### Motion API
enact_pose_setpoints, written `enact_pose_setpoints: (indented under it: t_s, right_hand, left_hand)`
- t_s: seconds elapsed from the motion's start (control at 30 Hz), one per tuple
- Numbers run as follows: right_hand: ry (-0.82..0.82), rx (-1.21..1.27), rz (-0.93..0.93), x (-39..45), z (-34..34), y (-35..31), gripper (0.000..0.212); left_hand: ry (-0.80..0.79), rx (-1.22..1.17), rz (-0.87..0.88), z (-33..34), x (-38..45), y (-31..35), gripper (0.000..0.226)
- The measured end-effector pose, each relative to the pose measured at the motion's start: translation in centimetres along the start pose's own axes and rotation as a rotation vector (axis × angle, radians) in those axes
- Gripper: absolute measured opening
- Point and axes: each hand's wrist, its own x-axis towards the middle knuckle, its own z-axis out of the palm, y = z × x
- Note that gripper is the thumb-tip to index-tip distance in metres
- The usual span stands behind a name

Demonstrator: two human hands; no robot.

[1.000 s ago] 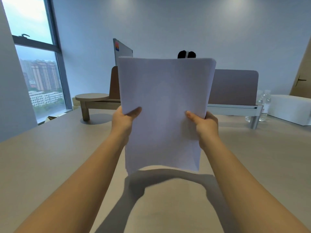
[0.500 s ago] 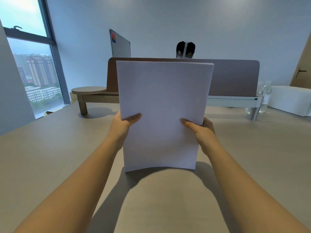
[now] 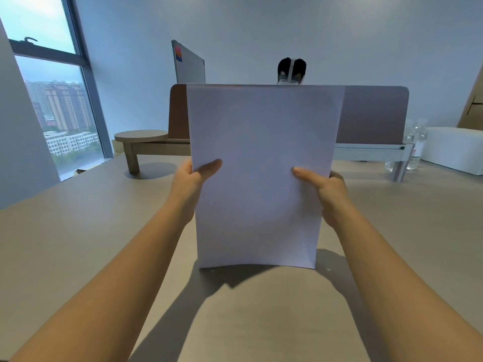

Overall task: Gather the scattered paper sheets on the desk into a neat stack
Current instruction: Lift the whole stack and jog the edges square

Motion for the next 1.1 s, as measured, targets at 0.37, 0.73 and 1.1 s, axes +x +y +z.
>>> enact_pose_setpoints:
  t_s: [0.37, 0.73, 1.1]
  right_hand:
    - [0.065, -0.078, -0.088, 0.1, -0.4, 2.8, 0.017]
    - [0.093, -0.046, -0.128, -0.3, -0.5, 1.1, 0.015]
    - [0.048, -0.14, -0.093, 2.1, -1.0, 2.4, 0.02]
  left_hand:
    - [0.047, 0.034, 0.04, 0.3, -0.4, -2.7, 0.017]
    - [0.057, 0.005, 0.061, 1.3, -0.4, -1.1, 0.024]
    - [0.0, 0.116, 0.023, 0.7, 1.9, -3.4, 0.03]
